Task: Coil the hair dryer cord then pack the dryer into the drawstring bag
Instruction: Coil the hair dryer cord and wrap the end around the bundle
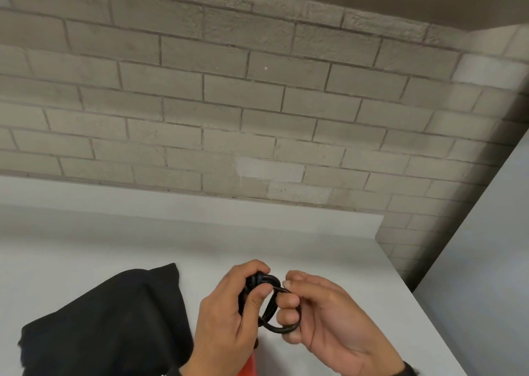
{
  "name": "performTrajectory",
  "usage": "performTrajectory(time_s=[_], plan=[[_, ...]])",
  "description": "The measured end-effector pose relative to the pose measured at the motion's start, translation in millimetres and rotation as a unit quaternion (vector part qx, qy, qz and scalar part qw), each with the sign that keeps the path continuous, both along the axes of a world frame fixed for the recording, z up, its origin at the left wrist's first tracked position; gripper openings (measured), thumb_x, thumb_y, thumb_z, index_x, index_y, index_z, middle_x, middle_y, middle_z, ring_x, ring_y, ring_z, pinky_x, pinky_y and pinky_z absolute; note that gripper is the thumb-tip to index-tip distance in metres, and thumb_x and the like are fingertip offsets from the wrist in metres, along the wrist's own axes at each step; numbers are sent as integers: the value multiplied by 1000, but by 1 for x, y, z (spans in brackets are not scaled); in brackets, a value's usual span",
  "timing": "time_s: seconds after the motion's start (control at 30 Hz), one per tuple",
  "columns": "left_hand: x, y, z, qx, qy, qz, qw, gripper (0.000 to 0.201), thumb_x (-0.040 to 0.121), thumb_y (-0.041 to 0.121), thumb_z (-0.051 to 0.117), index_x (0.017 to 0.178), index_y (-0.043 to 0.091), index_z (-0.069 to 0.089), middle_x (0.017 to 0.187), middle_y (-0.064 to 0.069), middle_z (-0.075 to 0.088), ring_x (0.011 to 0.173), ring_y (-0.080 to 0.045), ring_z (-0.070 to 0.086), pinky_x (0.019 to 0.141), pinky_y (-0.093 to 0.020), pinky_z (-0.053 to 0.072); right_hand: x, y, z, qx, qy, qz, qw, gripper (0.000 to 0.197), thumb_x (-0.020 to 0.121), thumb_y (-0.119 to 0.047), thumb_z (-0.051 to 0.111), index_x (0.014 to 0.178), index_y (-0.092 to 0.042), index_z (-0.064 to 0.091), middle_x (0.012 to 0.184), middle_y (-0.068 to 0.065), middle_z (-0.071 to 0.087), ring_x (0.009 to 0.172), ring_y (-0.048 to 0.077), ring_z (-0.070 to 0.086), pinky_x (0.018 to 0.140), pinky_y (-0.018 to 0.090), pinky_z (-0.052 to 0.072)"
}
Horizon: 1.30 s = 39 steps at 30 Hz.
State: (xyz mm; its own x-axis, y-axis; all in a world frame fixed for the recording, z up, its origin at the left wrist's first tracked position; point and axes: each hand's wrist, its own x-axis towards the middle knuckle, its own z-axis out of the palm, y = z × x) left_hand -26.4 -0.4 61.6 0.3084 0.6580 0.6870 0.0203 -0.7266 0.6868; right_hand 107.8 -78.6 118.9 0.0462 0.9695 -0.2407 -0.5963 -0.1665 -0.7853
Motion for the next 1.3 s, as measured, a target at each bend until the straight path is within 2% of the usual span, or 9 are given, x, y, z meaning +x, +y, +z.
performTrajectory(time_s=[0.1,0.23,0.5,0.6,0.73,0.9,1.03,1.2,1.3], plan=[[1,2,0,-6,-5,12,1000,15,89,38,50,102,38,58,90,19,63,74,-4,62,64,-9,45,-8,0,-10,28,27,-40,998,17,86,-7,65,80,-9,49,60,8,47,48,19,50,39,25,40],[-2,11,-2,-38,-32,28,998,15,88,44,47,100,40,57,93,18,65,72,-3,63,60,-21,53,-20,2,-40,118,-121,-105,980,58,55,-13,90,98,0,53,75,16,68,69,24,65,60,29,53],[-3,13,-1,-51,-37,28,998,29,89,63,41,99,41,57,87,16,64,65,-4,61,58,-11,45,-49,0,-68,202,-496,-233,812,15,71,-32,75,85,-37,73,93,-9,73,83,19,63,64,22,47],[-4,16,-3,-59,-43,29,997,27,89,62,41,99,42,56,80,16,64,57,0,57,56,-14,46,-53,-3,-66,185,-459,-241,835,24,73,-58,68,83,-36,71,96,-7,75,87,18,66,71,17,49],[-5,19,-4,-61,-48,32,996,23,89,58,43,99,42,56,70,18,61,53,3,52,54,-11,41,-45,-9,-54,184,-320,-237,899,27,69,-49,73,76,-23,72,77,11,76,80,19,72,75,20,54],[-5,21,-5,-52,-41,36,997,20,89,55,45,101,43,55,78,20,61,59,0,56,58,-12,45,-25,-21,-36,109,-26,-190,975,45,59,-28,84,79,9,66,47,8,42,40,27,55,53,37,58],[-5,21,-4,-37,-18,45,998,24,90,62,39,103,48,54,89,20,62,72,-2,60,64,-6,42,-15,-30,-30,30,30,-139,989,64,43,-38,94,81,7,70,48,5,38,23,8,29,31,19,35],[-7,25,-1,-37,-11,58,998,13,89,49,47,100,52,53,94,19,62,82,-5,62,67,-9,45,-15,-33,-39,-23,-110,-176,978,24,80,-17,72,85,6,69,60,15,51,29,13,34,35,19,31],[-9,27,1,-39,-14,63,997,20,88,60,43,100,49,53,97,19,62,84,-4,62,68,-7,45,-19,-29,-63,19,-359,-328,873,22,76,1,76,88,-16,69,81,12,63,48,22,57,49,19,48]])
